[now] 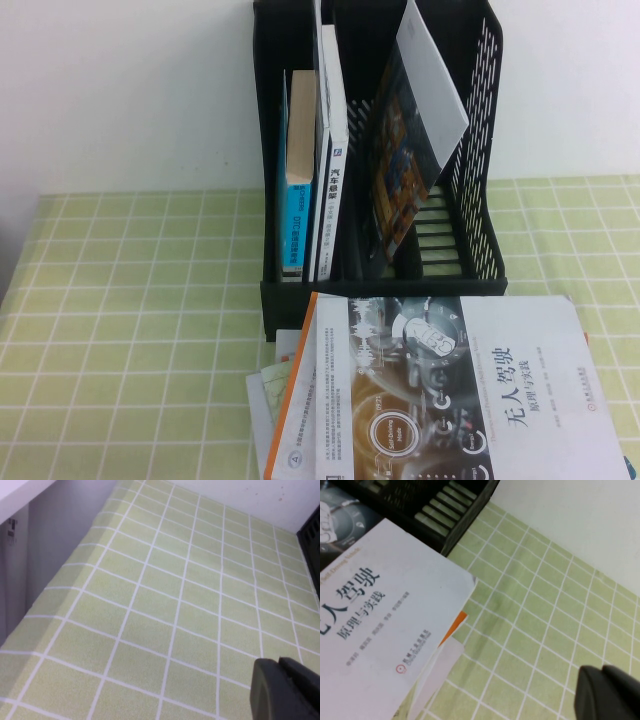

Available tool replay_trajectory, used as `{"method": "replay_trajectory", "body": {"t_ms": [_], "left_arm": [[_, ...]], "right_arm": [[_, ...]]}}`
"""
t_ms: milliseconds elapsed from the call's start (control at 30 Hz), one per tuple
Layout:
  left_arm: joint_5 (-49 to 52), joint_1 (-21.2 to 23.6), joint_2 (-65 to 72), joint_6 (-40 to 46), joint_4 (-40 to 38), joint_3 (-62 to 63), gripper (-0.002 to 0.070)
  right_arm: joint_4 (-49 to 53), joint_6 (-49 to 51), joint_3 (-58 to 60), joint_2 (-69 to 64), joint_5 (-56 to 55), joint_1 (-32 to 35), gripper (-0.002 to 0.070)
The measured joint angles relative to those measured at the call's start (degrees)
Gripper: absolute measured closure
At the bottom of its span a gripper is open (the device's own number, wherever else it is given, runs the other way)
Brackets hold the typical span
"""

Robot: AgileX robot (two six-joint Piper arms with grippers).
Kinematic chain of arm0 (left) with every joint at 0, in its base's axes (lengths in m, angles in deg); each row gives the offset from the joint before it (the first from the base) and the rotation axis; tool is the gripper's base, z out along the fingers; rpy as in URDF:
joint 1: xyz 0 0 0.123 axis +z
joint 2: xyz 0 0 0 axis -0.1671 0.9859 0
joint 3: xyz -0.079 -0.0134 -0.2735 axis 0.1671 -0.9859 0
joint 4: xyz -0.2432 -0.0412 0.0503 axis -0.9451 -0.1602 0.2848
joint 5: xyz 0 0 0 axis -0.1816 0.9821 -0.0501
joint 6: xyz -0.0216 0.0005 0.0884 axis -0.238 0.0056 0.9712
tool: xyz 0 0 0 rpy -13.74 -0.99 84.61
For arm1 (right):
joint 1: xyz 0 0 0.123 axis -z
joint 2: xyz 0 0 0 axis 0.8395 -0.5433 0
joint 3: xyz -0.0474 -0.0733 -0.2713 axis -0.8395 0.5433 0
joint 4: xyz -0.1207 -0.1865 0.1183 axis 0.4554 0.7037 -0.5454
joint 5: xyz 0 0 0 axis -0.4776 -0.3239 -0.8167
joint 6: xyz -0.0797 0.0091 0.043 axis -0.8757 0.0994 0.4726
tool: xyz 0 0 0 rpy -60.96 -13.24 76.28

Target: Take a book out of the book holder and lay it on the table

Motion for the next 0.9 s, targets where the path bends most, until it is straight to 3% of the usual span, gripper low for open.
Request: {"method": "replay_trajectory", "body": {"t_ms": [400, 733, 900], "left_arm": [[0.0, 0.0, 0.0, 0.0, 0.0, 0.0, 0.0678], [0.0, 0.0, 0.0, 0.0, -0.1, 0.0, 0.0678], [0.0, 0.0, 0.0, 0.0, -0.1, 0.0, 0.0678]], "right_arm": [[-0.2, 0.0, 0.0, 2.7, -0.2, 1.3, 0.0678], [-2.7, 4.0, 0.0, 21.4, 0.9, 19.3, 0.0678], [-2.0, 3.6, 0.0, 29.4, 2.1, 24.2, 0.0678]]}}
